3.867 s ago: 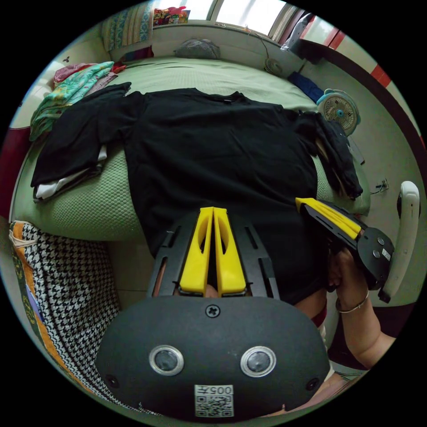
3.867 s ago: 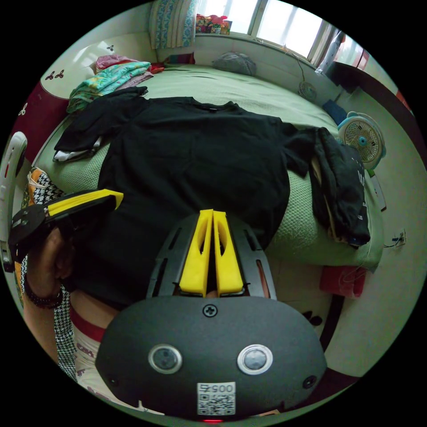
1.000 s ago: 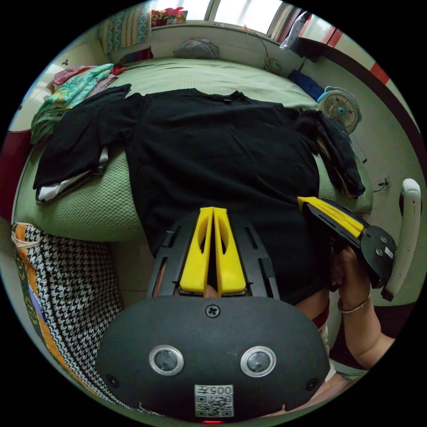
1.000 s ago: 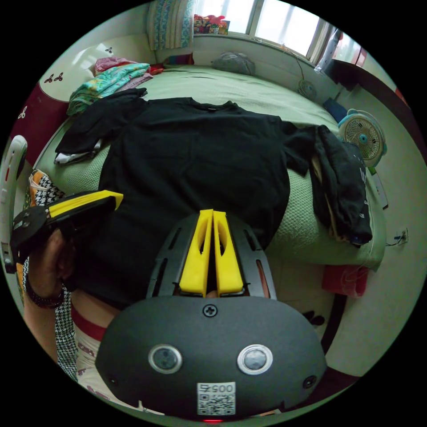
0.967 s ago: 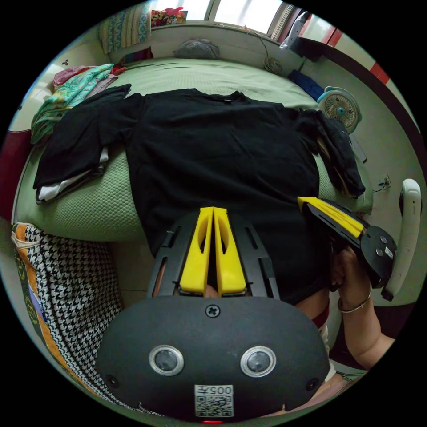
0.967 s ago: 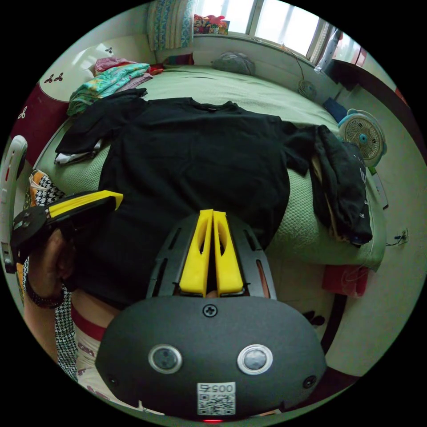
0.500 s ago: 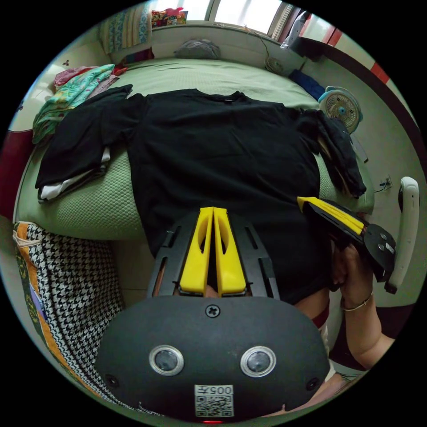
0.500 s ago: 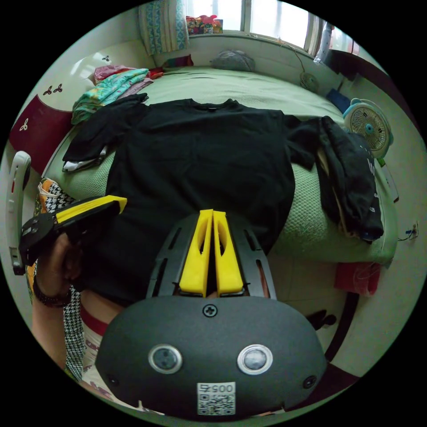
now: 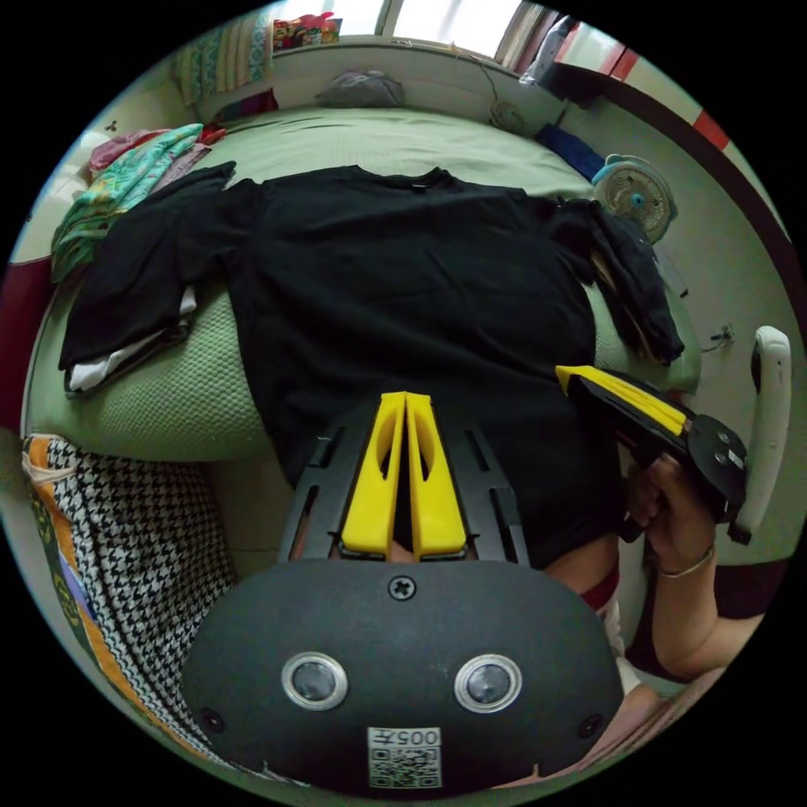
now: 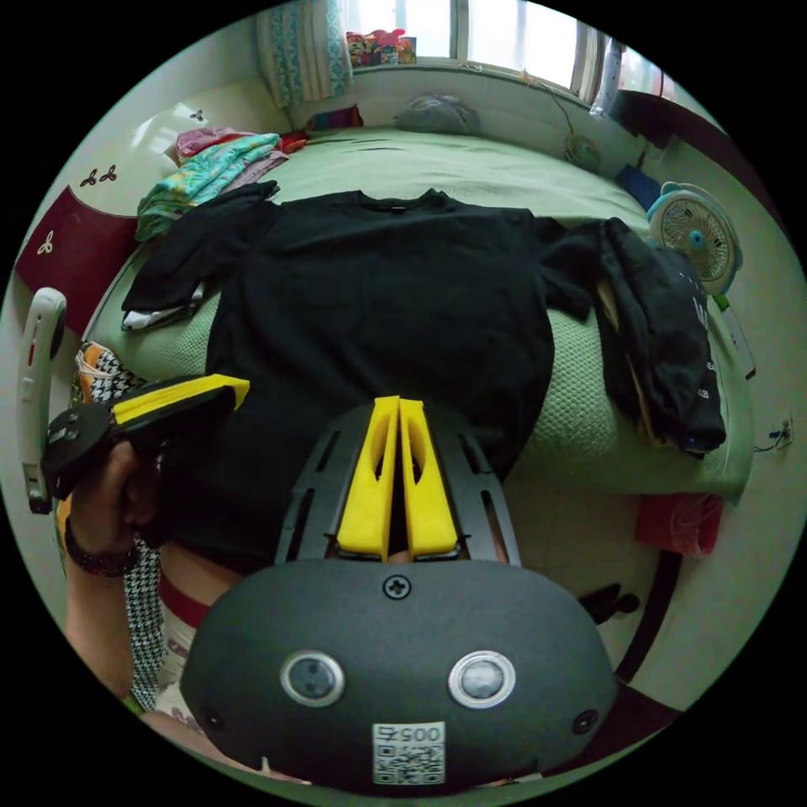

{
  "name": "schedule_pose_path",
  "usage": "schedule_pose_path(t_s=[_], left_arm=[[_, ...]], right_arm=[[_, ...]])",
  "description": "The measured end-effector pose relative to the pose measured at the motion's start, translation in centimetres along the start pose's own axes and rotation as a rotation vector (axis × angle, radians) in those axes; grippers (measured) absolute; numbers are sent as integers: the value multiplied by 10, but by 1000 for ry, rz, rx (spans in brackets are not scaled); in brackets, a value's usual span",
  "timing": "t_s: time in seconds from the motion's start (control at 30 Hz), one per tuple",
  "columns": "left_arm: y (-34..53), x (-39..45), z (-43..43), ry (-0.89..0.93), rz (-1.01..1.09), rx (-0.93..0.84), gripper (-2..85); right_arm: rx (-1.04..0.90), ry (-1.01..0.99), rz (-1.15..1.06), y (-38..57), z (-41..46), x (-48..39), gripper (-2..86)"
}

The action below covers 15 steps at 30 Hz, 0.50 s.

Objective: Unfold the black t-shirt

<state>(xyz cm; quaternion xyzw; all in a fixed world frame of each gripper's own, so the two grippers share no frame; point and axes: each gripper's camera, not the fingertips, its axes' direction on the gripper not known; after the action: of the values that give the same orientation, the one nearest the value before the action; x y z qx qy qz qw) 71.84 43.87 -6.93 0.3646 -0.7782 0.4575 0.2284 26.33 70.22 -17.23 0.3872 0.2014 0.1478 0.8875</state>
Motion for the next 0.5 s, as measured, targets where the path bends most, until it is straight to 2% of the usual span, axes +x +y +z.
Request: schedule_pose_path(t_s=[0.2,0.33,0.5], left_arm=[[-34,-34,-12,25,-67,65,-3],[-62,-55,1,-27,-89,57,-3],[-87,-71,23,-91,-71,5,-3]], right_arm=[[78,-182,44,-30,-9,39,-12],[165,-79,44,-58,-6,60,-12],[127,-26,71,-83,14,79,-11]])
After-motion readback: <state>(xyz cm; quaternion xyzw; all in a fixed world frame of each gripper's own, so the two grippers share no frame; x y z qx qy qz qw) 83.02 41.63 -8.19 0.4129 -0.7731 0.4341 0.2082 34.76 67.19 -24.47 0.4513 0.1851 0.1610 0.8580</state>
